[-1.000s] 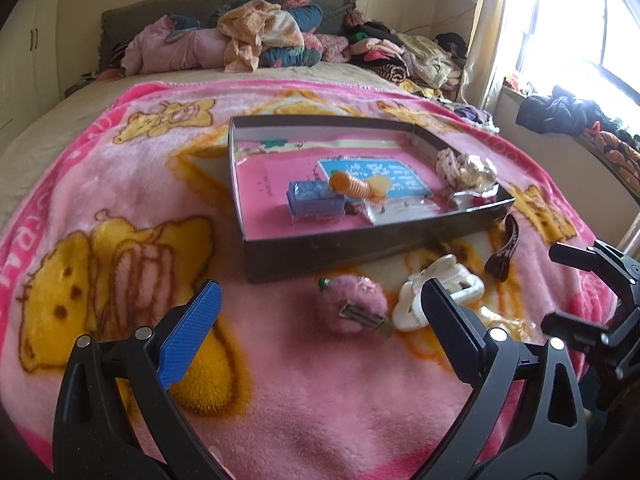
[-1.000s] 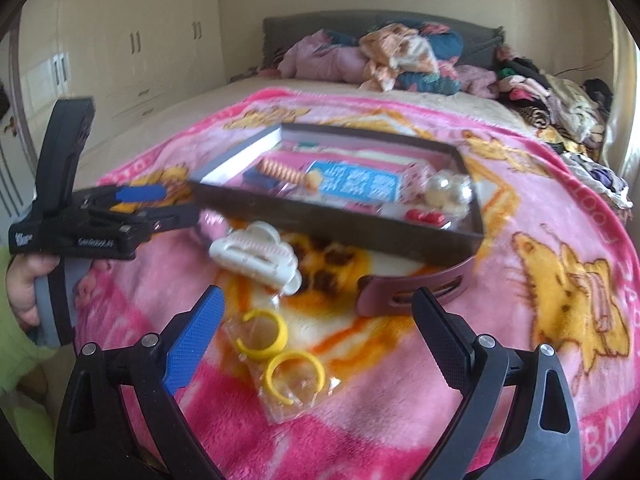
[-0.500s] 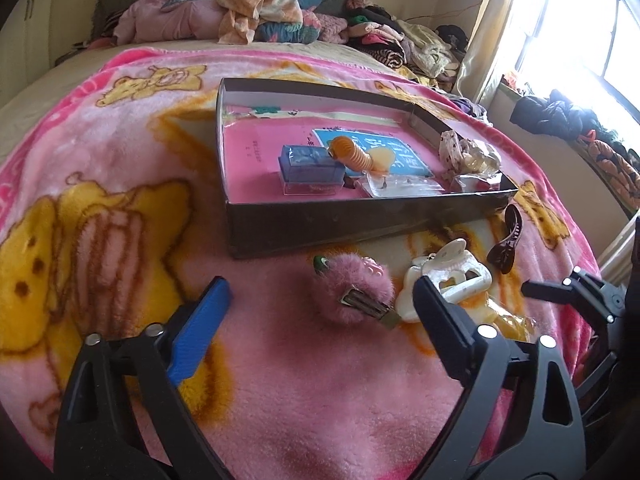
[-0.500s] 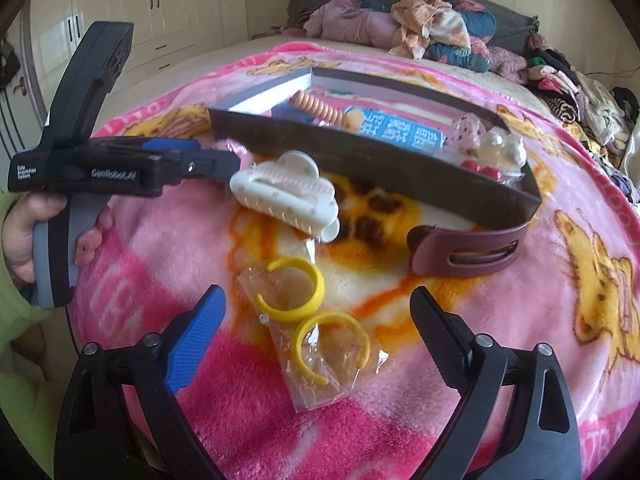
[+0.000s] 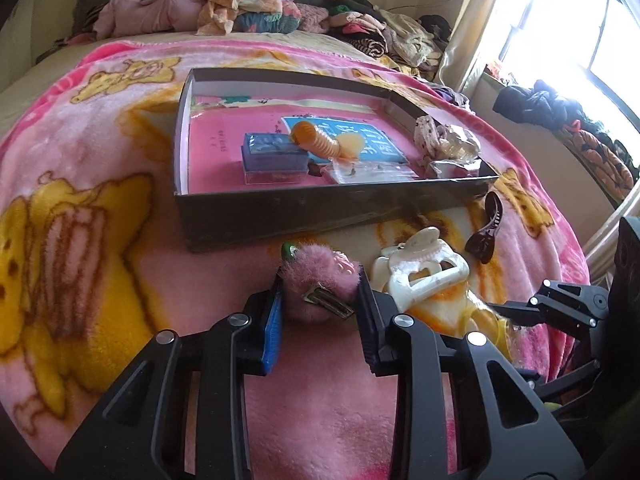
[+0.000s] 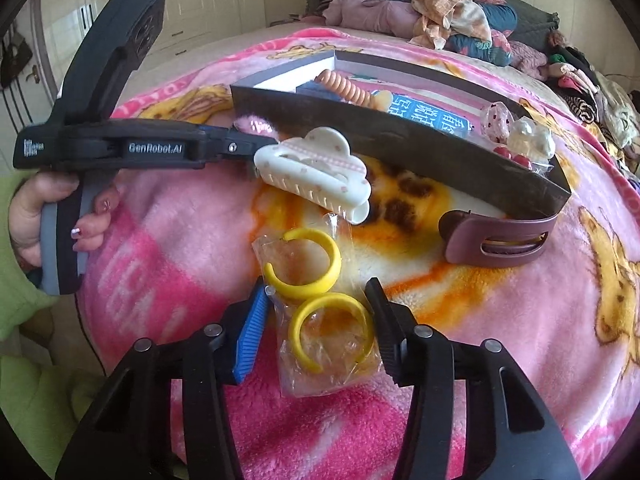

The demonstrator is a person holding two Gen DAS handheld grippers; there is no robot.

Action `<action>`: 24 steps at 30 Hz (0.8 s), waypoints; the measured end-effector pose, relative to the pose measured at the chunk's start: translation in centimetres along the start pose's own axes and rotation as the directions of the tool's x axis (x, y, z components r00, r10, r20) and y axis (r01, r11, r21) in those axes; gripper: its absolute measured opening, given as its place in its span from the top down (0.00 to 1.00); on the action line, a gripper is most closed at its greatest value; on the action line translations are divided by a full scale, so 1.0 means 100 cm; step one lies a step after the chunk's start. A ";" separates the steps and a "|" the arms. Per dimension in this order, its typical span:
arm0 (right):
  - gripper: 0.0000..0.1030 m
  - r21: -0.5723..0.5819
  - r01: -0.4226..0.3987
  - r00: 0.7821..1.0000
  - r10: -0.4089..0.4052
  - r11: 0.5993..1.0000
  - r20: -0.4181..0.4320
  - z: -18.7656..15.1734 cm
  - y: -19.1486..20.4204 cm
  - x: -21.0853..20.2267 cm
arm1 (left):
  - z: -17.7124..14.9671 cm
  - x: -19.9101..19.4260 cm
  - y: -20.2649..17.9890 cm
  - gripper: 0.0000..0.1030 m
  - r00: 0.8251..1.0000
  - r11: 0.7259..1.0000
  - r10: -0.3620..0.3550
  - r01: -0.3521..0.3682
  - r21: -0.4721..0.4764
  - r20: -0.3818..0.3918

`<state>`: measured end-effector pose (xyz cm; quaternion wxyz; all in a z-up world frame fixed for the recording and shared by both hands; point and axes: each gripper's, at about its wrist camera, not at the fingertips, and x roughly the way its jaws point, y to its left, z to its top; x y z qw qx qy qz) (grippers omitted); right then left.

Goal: Organize jewelry
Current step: 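Grasp the pink pom-pom clip with left tool while right grasps yellow bangle bag, then carry the pom-pom clip into the tray with left tool while right drops bangles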

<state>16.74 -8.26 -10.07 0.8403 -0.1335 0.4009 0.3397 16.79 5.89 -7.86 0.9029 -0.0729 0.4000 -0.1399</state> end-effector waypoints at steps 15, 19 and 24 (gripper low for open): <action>0.55 0.024 -0.060 0.992 0.057 0.998 0.115 0.009 -0.004 -0.038 | 0.014 -0.029 -0.018 0.79 0.997 0.999 -0.001 -0.003 0.050 0.080; 0.55 0.039 -0.059 0.989 0.053 0.998 0.138 0.012 -0.008 -0.045 | 0.019 -0.032 -0.024 0.79 0.996 0.998 -0.009 0.003 0.062 0.094; 0.55 0.062 -0.057 0.984 0.046 0.996 0.171 0.016 -0.018 -0.054 | 0.027 -0.032 -0.033 0.79 0.994 0.997 -0.021 0.013 0.076 0.110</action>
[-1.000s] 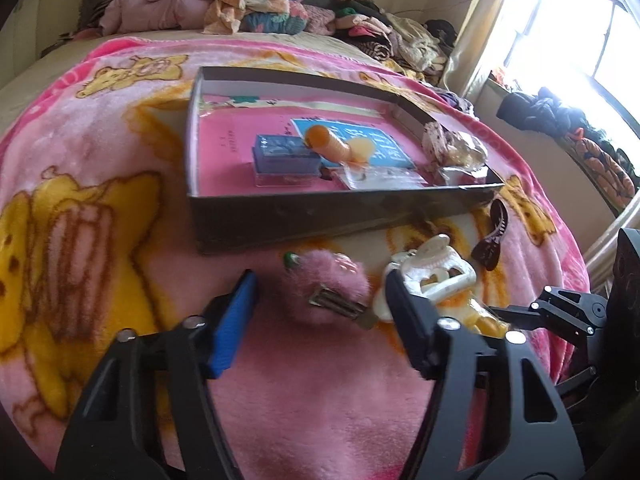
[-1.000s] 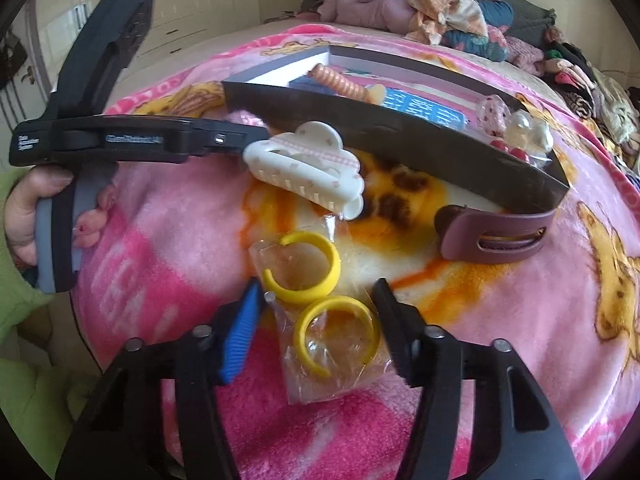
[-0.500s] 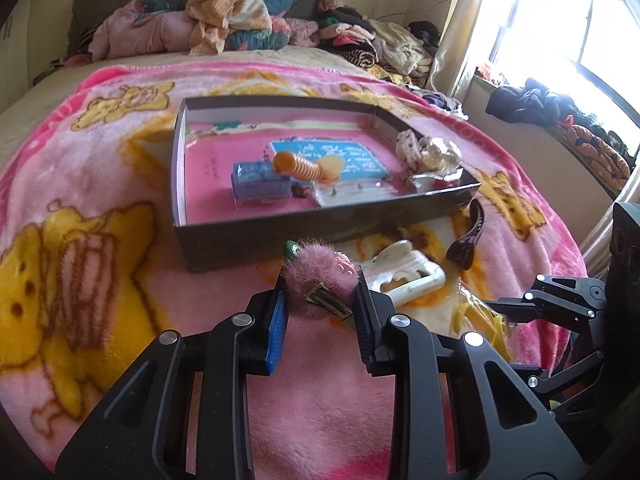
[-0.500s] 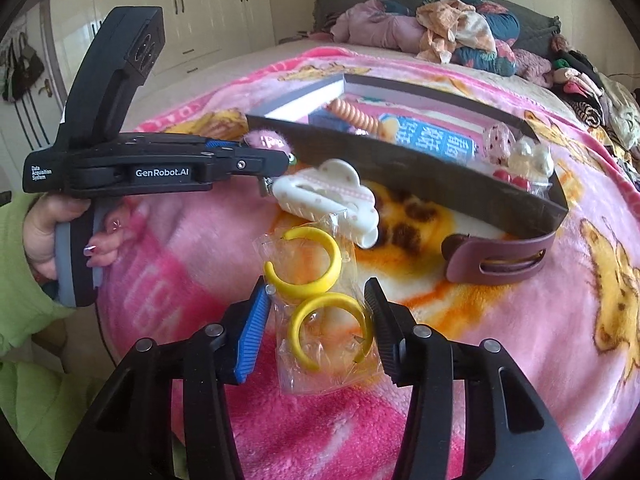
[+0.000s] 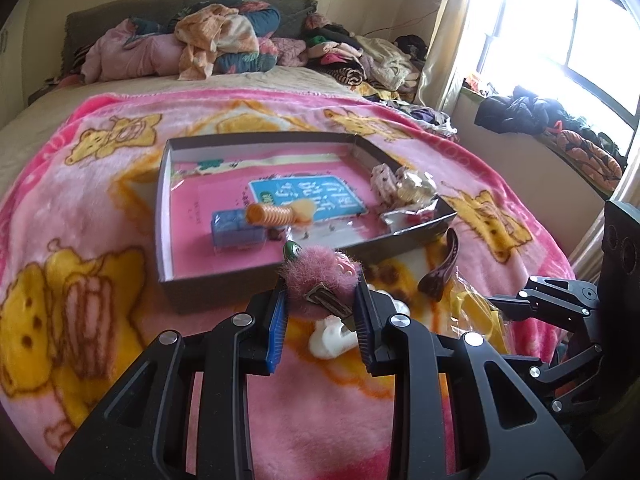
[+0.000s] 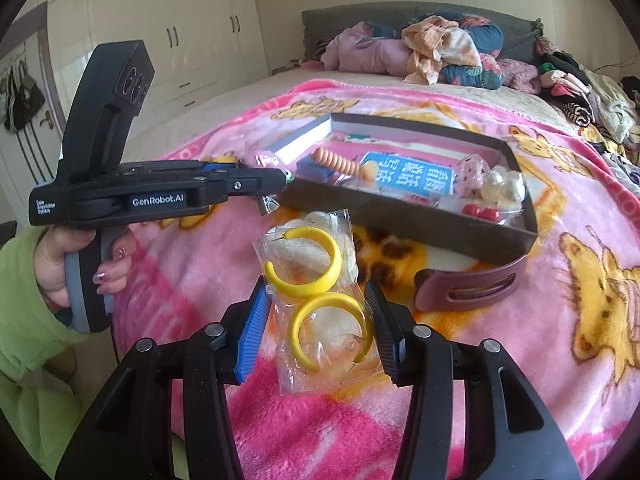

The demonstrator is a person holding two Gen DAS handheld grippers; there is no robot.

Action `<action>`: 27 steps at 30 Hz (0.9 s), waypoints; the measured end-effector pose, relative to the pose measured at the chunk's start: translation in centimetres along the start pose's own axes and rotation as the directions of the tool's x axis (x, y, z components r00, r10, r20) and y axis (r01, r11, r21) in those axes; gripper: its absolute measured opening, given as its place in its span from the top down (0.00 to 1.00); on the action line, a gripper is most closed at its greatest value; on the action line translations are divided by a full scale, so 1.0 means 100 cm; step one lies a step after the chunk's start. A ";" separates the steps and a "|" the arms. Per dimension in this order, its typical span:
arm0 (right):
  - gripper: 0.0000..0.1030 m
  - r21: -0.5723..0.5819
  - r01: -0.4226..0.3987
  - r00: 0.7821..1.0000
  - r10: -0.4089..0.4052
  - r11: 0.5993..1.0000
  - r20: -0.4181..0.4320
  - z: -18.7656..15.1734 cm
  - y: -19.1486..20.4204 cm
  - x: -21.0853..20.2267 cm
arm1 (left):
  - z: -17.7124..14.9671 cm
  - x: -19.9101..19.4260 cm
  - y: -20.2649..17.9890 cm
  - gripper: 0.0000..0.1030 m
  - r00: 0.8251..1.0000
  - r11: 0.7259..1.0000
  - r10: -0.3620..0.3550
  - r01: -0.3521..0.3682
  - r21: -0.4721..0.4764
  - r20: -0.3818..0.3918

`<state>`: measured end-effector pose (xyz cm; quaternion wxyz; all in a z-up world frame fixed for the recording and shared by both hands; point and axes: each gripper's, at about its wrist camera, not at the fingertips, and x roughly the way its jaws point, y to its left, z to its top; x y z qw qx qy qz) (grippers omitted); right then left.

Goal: Organize jewelry
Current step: 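Carry the pom-pom clip into the tray with left tool while right drops bangles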

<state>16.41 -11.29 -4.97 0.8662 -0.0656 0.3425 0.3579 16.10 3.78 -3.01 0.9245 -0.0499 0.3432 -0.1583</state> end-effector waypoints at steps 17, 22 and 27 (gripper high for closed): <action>0.55 0.108 0.085 0.993 -0.092 0.990 0.068 0.010 -0.050 -0.018 | 0.028 0.023 -0.021 0.79 0.999 0.999 -0.027 0.027 0.029 0.026; 0.55 0.138 0.111 0.988 -0.123 0.984 0.089 0.014 -0.065 -0.022 | 0.035 0.029 -0.026 0.79 0.999 0.999 -0.031 0.030 0.041 0.029; 0.55 0.177 0.141 0.982 -0.160 0.974 0.099 0.018 -0.078 -0.025 | 0.041 0.034 -0.029 0.79 0.999 0.999 -0.030 0.028 0.044 0.033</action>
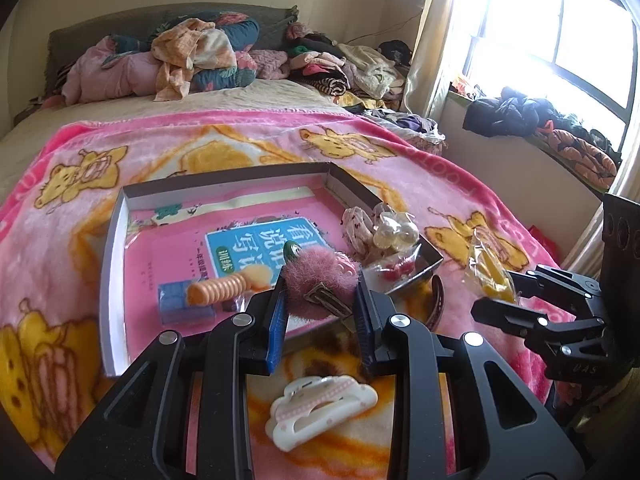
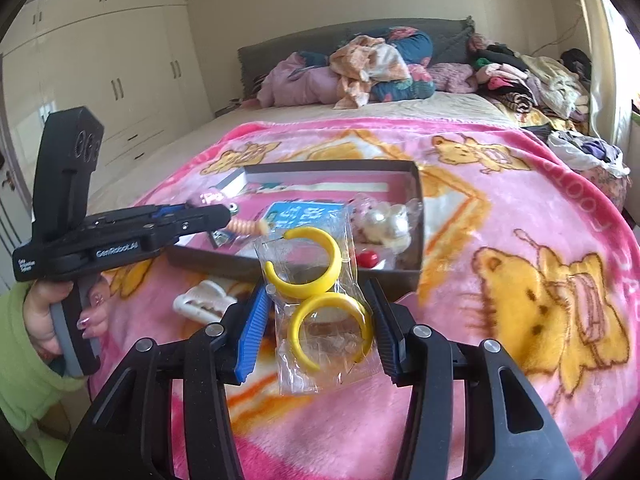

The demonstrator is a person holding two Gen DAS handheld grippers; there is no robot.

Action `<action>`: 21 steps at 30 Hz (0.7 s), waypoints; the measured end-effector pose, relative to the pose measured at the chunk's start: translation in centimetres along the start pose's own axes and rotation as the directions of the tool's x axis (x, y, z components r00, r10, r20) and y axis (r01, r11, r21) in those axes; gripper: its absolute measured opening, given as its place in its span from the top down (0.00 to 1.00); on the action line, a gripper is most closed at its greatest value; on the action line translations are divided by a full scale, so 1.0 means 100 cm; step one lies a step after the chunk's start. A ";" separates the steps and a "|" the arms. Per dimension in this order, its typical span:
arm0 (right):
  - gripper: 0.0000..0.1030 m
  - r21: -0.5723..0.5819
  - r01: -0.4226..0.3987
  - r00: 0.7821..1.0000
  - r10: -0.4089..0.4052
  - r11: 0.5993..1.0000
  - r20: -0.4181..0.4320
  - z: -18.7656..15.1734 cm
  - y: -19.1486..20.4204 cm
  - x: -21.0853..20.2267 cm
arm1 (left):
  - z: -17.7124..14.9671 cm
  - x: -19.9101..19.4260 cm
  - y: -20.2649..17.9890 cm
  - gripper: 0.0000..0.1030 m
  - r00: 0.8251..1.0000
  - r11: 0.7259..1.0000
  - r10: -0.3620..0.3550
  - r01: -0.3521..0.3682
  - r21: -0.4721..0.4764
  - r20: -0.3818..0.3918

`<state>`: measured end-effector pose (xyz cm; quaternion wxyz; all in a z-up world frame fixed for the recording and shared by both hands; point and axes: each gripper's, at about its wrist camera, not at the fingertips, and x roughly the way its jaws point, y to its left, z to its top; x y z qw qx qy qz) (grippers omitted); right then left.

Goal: Organize jewelry
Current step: 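Carry the pom-pom clip into the tray with left tool while right drops bangles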

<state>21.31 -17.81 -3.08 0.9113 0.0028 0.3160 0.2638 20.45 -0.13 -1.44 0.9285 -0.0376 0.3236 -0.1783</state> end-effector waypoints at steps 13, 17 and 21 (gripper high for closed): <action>0.55 0.081 0.072 0.997 -0.074 0.994 0.027 0.026 -0.026 0.014 | 0.012 0.020 0.001 0.79 1.000 1.000 0.005 -0.005 -0.019 -0.013; 0.55 0.085 0.093 0.996 -0.094 0.992 0.009 0.034 -0.033 0.027 | 0.012 0.028 0.006 0.79 1.000 1.000 0.013 -0.013 -0.027 -0.026; 0.55 0.073 0.108 0.994 -0.107 0.992 -0.014 0.041 -0.039 0.042 | 0.013 0.038 0.012 0.79 0.999 0.999 0.026 -0.028 -0.034 -0.039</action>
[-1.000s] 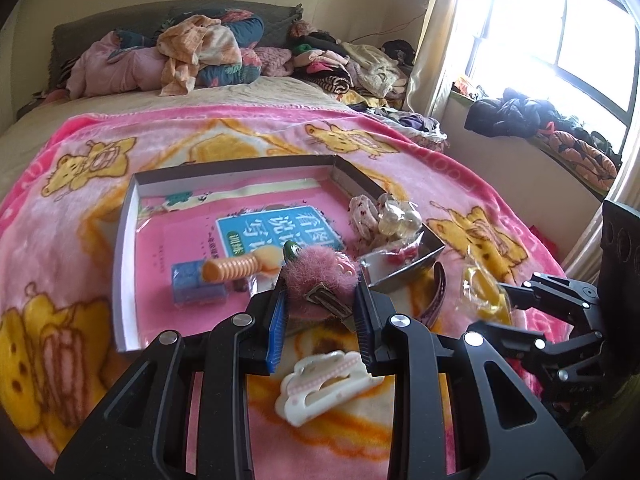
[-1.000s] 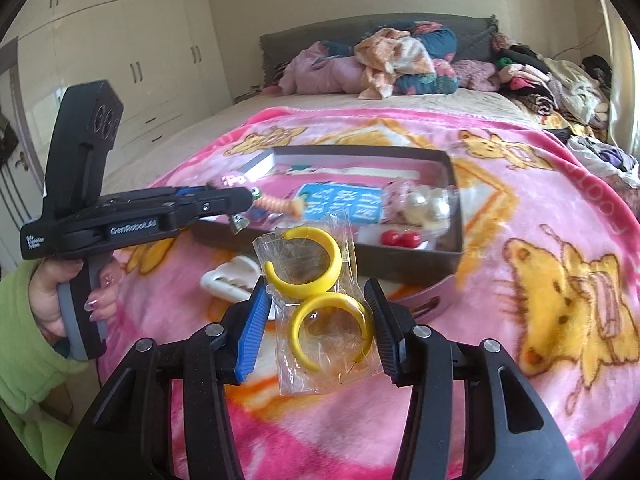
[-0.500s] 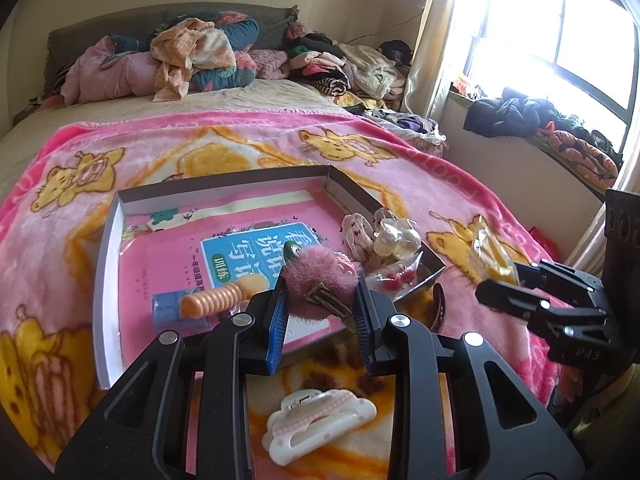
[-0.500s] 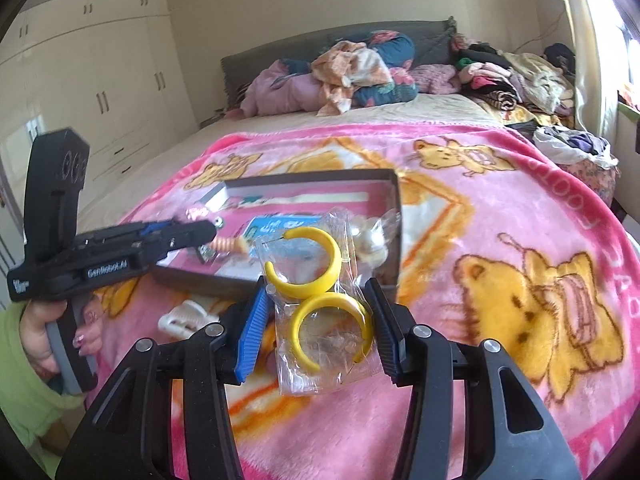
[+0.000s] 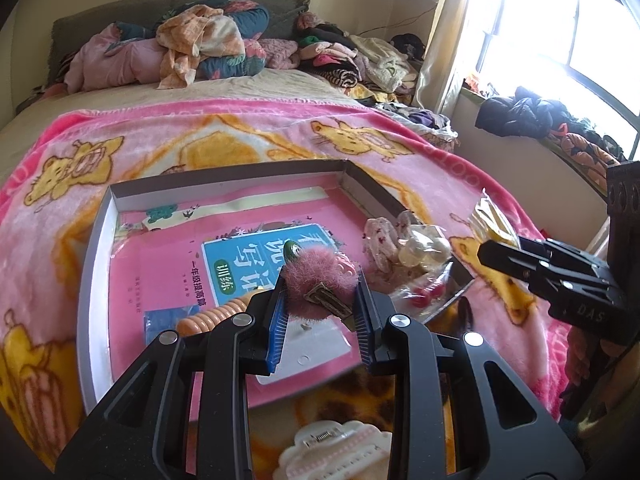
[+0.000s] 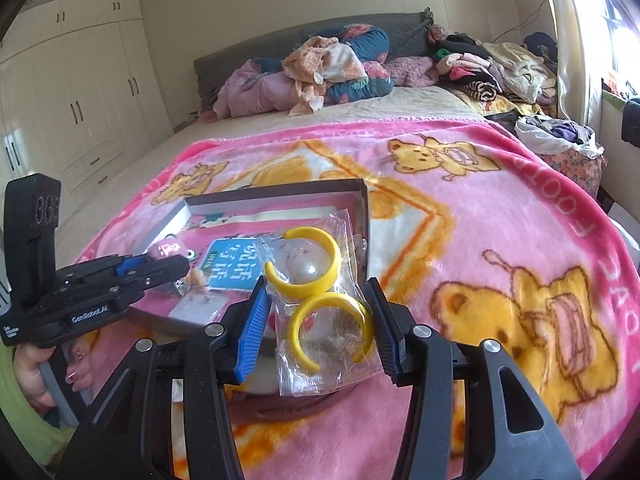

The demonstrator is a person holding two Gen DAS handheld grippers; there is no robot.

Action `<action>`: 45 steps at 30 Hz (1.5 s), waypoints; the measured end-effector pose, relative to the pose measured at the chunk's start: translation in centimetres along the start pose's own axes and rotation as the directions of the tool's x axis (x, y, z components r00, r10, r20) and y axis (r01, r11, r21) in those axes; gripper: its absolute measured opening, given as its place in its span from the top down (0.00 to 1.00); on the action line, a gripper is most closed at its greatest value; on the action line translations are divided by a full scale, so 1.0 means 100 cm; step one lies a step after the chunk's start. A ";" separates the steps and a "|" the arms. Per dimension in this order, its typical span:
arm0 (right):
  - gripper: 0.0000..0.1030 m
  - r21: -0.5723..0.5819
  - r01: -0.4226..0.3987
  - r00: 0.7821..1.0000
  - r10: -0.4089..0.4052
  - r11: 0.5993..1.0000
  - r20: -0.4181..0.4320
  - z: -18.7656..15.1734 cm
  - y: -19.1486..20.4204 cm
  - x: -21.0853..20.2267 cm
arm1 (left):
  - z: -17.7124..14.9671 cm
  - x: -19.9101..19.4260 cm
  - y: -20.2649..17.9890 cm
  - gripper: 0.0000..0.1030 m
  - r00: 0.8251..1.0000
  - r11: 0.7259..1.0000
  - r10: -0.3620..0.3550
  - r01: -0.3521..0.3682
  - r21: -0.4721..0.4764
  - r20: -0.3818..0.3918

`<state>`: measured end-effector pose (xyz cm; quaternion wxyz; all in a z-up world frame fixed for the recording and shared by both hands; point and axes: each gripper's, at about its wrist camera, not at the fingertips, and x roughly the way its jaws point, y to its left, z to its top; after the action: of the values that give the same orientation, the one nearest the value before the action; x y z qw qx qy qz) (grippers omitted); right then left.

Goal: Organize jewelry
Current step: 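Carry the pom-pom clip into the tray with left tool while right drops bangles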

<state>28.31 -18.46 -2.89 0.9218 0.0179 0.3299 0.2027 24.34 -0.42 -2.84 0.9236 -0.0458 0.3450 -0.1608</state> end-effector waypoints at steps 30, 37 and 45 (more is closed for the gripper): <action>0.52 -0.141 0.032 0.994 -0.046 0.990 -0.096 0.015 0.020 0.067 | 0.005 0.030 0.037 0.78 0.997 0.995 0.067 -0.070 -0.065 -0.041; 0.45 -0.140 0.029 0.995 -0.042 0.990 -0.088 0.015 0.022 0.065 | 0.006 0.030 0.037 0.78 0.997 0.996 0.066 -0.069 -0.065 -0.043; 0.31 -0.108 0.021 0.999 -0.026 0.994 -0.041 0.016 0.020 0.047 | 0.002 0.030 0.039 0.60 0.997 0.995 0.069 -0.072 -0.073 -0.044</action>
<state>31.88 -14.61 -4.09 0.9166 -0.0397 0.3382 0.2095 27.65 2.23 -5.29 0.9190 -0.0645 0.3711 -0.1162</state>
